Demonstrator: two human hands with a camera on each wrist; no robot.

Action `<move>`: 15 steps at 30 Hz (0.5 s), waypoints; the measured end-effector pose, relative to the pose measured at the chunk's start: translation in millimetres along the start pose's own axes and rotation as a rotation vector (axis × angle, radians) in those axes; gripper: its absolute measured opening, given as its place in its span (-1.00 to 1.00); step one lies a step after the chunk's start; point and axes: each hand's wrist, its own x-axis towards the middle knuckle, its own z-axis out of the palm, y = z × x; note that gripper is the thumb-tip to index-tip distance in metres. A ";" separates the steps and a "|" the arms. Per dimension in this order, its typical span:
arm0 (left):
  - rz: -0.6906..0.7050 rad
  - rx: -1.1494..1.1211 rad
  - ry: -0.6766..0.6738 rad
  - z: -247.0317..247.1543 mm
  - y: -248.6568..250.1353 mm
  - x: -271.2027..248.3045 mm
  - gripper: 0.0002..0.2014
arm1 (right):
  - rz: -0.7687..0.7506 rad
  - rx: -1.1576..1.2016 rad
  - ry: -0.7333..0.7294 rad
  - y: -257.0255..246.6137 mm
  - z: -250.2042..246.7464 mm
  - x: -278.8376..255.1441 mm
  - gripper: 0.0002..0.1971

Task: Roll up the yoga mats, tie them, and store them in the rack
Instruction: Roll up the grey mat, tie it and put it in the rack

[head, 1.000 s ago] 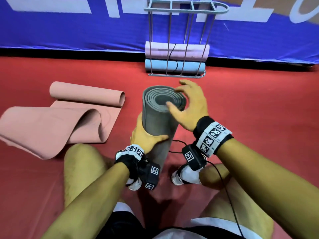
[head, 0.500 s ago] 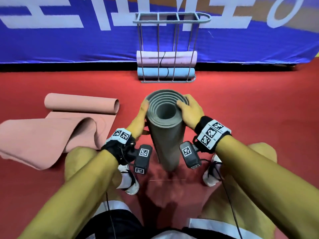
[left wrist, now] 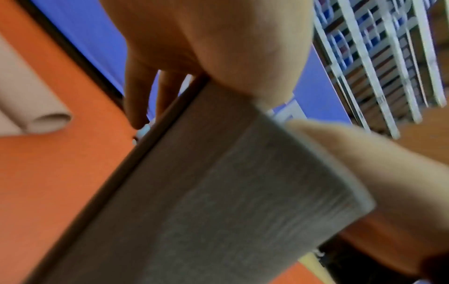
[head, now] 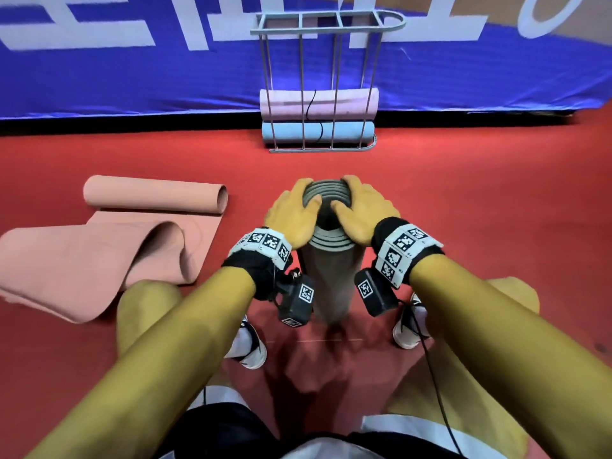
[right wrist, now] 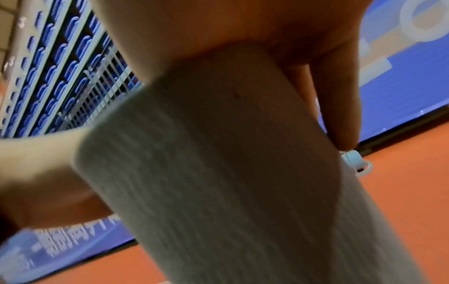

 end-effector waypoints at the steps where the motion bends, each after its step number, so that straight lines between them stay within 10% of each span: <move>1: 0.002 -0.104 0.018 5.7 -1.5 1.2 -0.59 | 0.014 0.041 0.001 4.4 -2.2 1.4 -0.41; 9: -0.025 -0.508 0.061 31.5 1.3 9.6 -0.58 | 0.110 0.373 0.086 27.5 -5.1 8.5 -0.55; 15: 0.027 -0.831 -0.173 40.6 -27.1 -22.6 0.16 | 0.178 0.510 0.137 34.4 -1.7 10.2 -0.57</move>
